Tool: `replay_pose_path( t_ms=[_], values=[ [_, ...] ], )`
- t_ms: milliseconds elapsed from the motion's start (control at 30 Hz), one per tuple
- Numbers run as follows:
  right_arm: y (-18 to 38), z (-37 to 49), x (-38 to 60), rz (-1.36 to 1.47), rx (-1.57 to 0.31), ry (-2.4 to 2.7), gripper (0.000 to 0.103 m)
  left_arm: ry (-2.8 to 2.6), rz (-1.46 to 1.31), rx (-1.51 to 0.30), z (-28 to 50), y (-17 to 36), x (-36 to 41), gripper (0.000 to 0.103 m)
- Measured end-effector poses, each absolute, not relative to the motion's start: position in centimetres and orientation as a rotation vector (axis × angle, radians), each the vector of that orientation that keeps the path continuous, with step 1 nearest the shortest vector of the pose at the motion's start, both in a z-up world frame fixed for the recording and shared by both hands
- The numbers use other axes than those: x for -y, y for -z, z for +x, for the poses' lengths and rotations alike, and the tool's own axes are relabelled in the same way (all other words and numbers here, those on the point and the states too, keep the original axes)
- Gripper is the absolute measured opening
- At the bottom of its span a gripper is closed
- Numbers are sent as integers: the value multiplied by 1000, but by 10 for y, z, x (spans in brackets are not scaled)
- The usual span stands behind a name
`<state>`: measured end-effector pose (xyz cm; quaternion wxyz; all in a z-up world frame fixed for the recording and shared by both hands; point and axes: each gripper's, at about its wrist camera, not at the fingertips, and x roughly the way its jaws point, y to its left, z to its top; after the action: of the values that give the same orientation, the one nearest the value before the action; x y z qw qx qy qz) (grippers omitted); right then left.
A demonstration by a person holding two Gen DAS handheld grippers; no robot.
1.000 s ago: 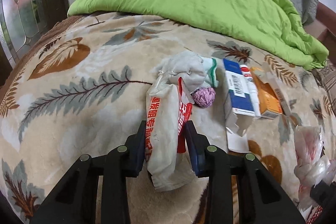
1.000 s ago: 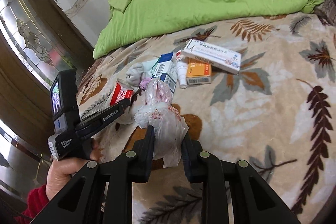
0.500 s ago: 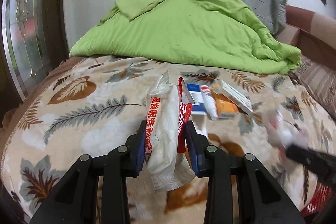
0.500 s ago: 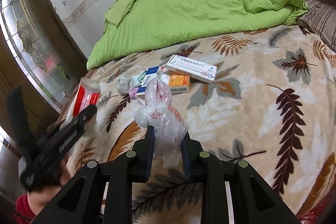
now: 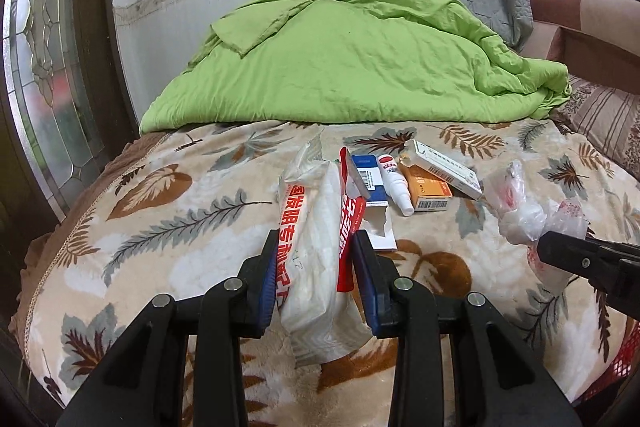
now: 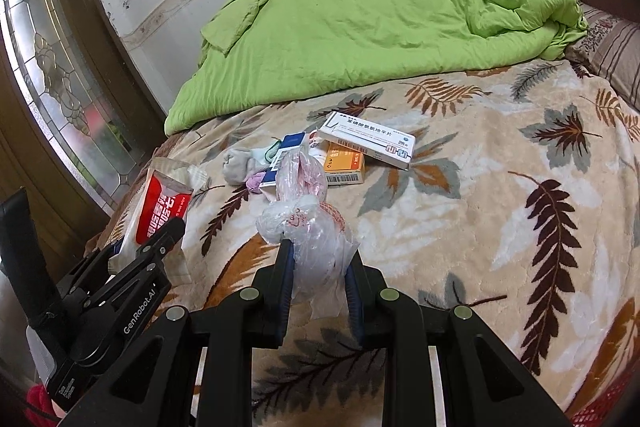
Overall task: Collect trash
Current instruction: 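Lift the white-and-red paper wrapper with the left tool while the right tool lifts the plastic bag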
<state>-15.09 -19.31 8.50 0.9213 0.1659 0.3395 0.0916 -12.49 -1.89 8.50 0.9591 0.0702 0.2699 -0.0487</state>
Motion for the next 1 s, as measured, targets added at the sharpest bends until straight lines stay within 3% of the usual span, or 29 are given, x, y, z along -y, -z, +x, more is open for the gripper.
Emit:
replay_pose_path(
  t_ms=[1000],
  values=[
    [-83,-149,193,349,-697,-195,26,103,162,-539,-123,-83,24,34]
  ],
)
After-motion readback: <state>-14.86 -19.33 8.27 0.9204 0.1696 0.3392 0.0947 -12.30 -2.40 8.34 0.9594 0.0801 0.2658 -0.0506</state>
